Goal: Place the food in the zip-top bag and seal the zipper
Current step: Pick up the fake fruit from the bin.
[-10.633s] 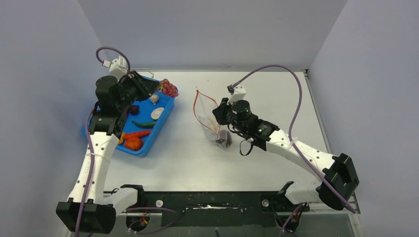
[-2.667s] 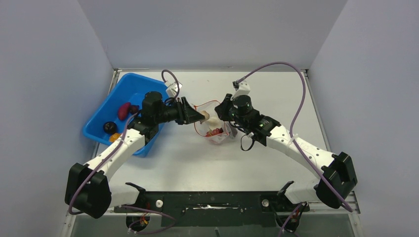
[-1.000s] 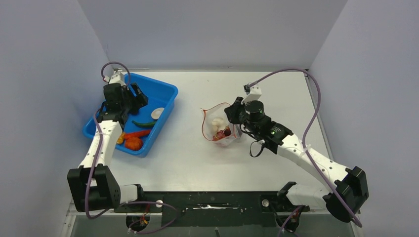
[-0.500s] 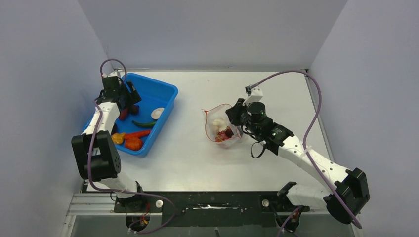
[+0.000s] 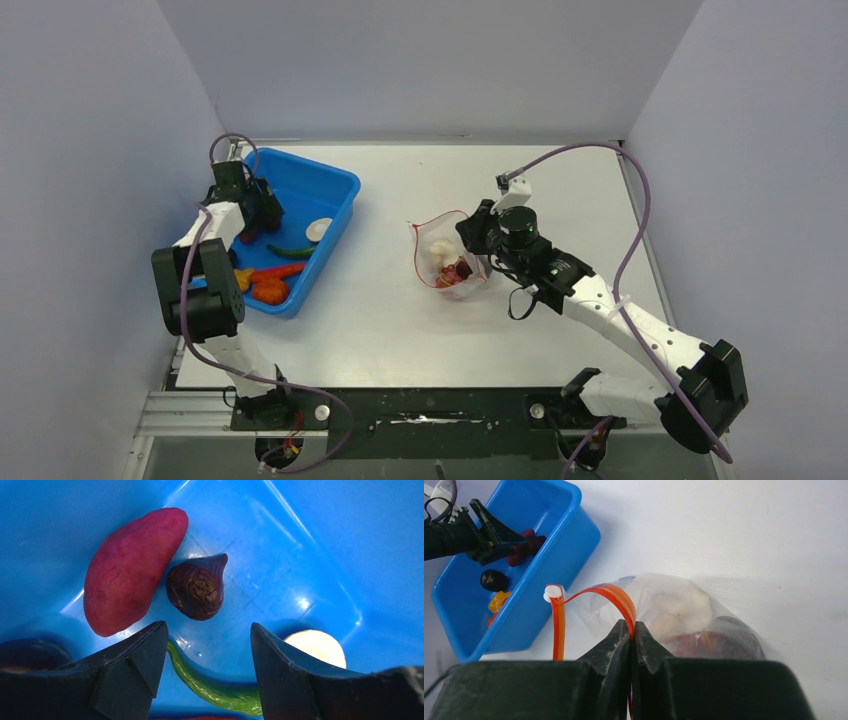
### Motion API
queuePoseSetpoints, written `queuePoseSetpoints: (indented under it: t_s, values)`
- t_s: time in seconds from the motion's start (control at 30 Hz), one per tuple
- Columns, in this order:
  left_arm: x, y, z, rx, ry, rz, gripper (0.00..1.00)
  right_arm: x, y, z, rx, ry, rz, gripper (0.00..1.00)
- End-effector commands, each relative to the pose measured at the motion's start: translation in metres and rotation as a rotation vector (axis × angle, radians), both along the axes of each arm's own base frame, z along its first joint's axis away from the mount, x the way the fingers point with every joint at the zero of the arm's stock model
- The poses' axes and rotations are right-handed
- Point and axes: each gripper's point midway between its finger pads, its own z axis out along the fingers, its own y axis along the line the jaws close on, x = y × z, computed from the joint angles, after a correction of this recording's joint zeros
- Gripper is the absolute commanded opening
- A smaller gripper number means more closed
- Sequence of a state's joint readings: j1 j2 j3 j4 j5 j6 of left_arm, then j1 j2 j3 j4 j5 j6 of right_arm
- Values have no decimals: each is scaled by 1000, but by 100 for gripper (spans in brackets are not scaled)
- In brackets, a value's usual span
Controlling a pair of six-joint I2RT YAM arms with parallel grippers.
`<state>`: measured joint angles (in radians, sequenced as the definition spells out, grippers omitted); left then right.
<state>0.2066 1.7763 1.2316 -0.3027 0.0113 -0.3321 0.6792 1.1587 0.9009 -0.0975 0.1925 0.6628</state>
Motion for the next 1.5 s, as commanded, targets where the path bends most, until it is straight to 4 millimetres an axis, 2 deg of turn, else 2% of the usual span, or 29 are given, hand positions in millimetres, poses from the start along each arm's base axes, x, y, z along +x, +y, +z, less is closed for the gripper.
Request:
queuePoseSetpoints:
  t_s: [0.0, 0.33, 0.5, 0.93, 1.1, 1.47]
  values:
    - [22, 10, 15, 30, -68, -10, 60, 9, 6, 30, 69, -76, 3, 0]
    - [34, 23, -3, 60, -16, 14, 60, 10, 5, 35, 62, -87, -1, 0]
    - [40, 20, -15, 34, 0, 0, 59, 9, 1, 33, 60, -84, -14, 0]
    - [36, 15, -21, 12, 27, -9, 39, 8, 0, 36, 66, -86, -19, 0]
    - [31, 9, -14, 10, 33, -10, 36, 6, -2, 37, 69, -91, -22, 0]
    - [17, -15, 19, 24, 3, -40, 32, 4, -2, 32, 76, -82, -19, 0]
